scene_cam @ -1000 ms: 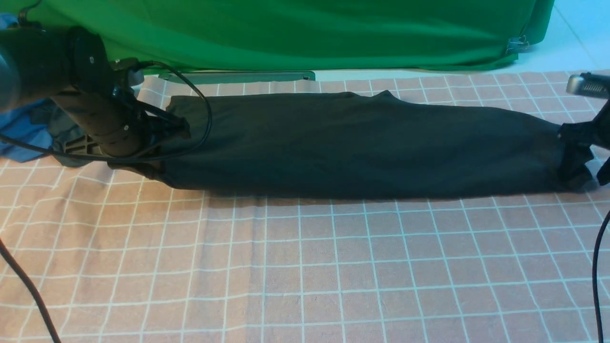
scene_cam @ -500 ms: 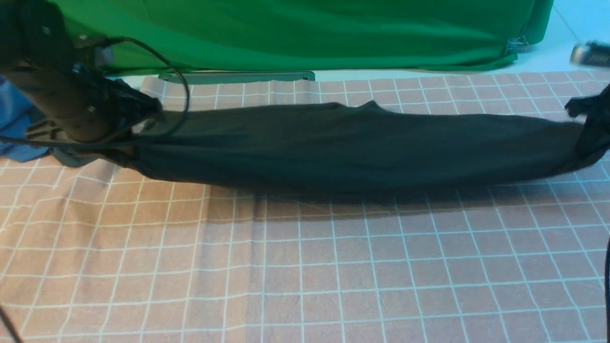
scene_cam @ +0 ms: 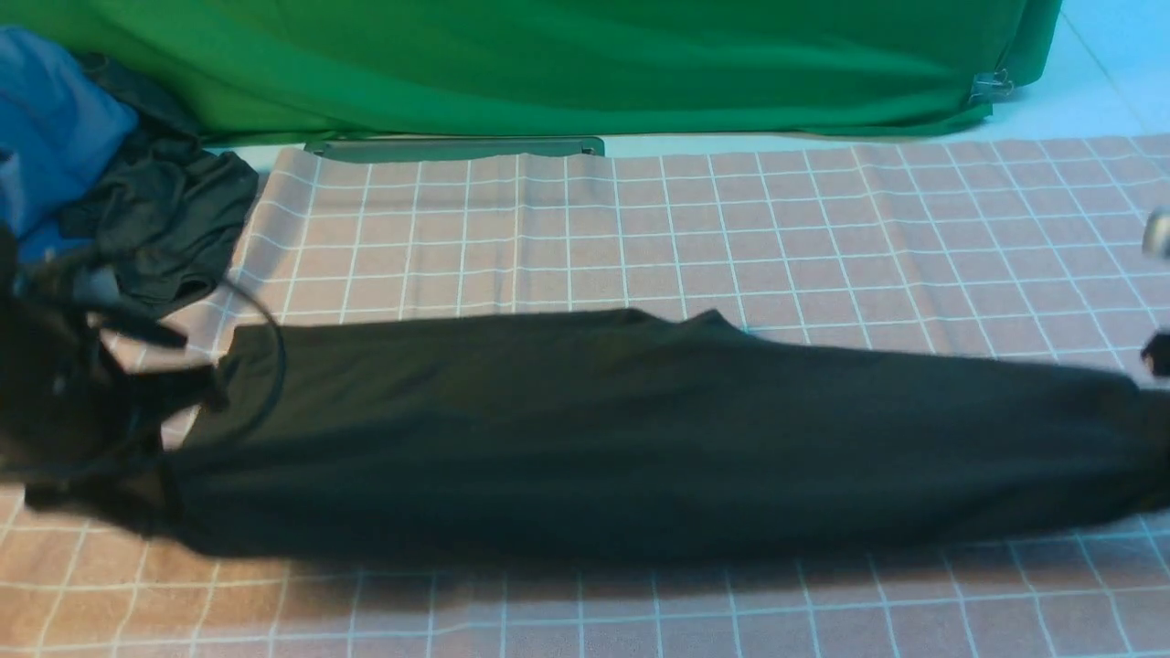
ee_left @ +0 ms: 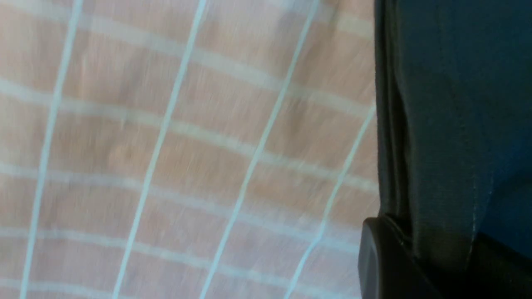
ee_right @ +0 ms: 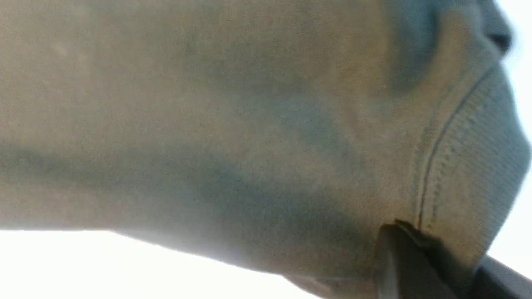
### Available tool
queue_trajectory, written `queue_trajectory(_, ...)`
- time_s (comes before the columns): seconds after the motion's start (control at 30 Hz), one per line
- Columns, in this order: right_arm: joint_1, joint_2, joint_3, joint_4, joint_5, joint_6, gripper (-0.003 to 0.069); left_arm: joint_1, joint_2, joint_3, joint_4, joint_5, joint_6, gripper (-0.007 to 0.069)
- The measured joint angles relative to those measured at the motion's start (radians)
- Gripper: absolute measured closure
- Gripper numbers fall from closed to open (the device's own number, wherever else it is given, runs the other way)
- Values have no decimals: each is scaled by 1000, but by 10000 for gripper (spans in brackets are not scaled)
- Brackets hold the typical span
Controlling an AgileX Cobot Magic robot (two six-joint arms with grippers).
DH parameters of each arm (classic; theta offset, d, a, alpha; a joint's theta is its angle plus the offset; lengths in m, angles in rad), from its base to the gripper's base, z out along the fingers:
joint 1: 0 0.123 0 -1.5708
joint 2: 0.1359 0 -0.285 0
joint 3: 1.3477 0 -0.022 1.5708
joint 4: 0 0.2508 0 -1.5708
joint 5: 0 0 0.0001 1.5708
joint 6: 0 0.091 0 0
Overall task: Fold a long-sleeved shirt over a pink coffee tablecloth.
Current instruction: 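Pull the folded dark garment lengthwise by its ends to straighten it flat on the table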
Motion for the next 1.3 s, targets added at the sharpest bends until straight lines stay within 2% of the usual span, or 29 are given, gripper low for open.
queue_trajectory(0.17, 0, -2, 96, -8, -69, 0, 545, 0, -8, 76, 19, -37, -34, 503)
queue_trajectory(0.27, 0, -3, 104, -11, -91, 1, 483, 0, -8, 82, 19, -43, -46, 503)
queue_trajectory(0.3, 0, -4, 104, -19, -94, 1, 421, 0, -8, 82, 26, -48, -48, 489)
queue_trajectory(0.37, 0, -4, 104, -45, -97, 13, 340, 0, -8, 82, 47, -50, -53, 442)
queue_trajectory(0.4, 0, -4, 104, -45, -97, 17, 332, 0, -8, 82, 47, -50, -53, 436)
queue_trajectory(0.43, 0, -4, 104, -69, -99, 47, 267, 0, -8, 82, 81, -48, -64, 378)
queue_trajectory(0.6, 2, -4, 95, -87, -128, 94, 90, 1, -8, 51, 124, -42, -96, 208)
queue_trajectory(0.67, 12, -4, 94, -88, -155, 107, 50, 1, -18, 22, 112, -55, -98, 175)
queue_trajectory(0.73, 32, -4, 94, -89, -187, 110, 34, 1, -37, 7, 95, -73, -98, 179)
queue_trajectory(0.77, 46, -4, 94, -89, -212, 109, 30, 1, -56, 2, 77, -89, -94, 187)
queue_trajectory(0.9, 104, 3, 94, -89, -289, 112, 29, 1, -163, -1, -3, -127, -37, 335)
queue_trajectory(0.97, 129, 20, 94, -91, -306, 113, 29, 1, -239, -1, -60, -136, 5, 473)
queue_trajectory(1.03, 139, 49, 94, -112, -311, 143, 29, 1, -309, -1, -104, -148, 37, 566)
queue_trajectory(1.17, 139, 85, 95, -147, -317, 186, 30, 1, -424, -1, -162, -149, 67, 611)
queue_trajectory(1.3, 139, 109, 95, -156, -320, 186, 65, 1, -533, -1, -189, -117, 83, 613)
